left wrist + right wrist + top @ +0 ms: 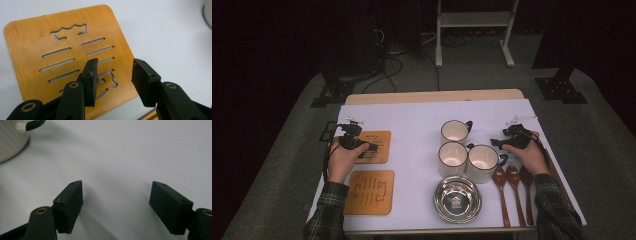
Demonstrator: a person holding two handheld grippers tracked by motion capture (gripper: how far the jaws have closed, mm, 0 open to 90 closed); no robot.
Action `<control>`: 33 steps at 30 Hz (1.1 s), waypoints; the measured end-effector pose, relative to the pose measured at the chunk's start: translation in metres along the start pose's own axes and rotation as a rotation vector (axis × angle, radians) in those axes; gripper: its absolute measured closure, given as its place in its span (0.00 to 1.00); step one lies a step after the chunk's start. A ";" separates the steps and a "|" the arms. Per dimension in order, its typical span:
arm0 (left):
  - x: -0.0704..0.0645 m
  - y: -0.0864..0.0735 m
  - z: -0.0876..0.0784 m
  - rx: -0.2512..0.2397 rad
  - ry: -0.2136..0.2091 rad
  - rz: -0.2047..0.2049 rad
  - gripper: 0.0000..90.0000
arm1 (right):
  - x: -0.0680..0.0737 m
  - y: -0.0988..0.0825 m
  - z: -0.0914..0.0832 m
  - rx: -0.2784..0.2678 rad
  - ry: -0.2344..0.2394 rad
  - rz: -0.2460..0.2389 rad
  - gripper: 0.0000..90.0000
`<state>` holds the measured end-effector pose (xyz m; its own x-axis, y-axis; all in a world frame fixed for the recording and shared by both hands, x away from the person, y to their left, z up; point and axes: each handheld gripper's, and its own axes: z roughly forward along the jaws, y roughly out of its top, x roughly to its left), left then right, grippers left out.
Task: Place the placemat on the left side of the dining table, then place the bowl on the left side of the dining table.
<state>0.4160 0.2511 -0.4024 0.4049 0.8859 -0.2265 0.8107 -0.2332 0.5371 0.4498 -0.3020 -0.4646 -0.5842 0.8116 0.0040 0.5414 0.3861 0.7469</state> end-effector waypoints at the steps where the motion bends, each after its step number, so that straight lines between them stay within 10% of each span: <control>1: -0.001 0.000 -0.001 0.001 0.003 0.004 0.61 | 0.000 0.000 0.000 0.000 0.000 0.000 0.28; 16: -0.020 -0.003 -0.006 -0.041 0.007 0.061 0.22 | 0.000 0.000 0.000 -0.001 -0.003 -0.004 0.28; 33: -0.041 -0.008 -0.002 -0.032 -0.032 0.114 0.20 | 0.000 0.000 0.000 -0.001 -0.003 -0.005 0.28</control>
<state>0.3918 0.2173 -0.3961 0.5072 0.8410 -0.1882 0.7452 -0.3183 0.5860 0.4494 -0.3017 -0.4647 -0.5848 0.8111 -0.0021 0.5378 0.3897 0.7476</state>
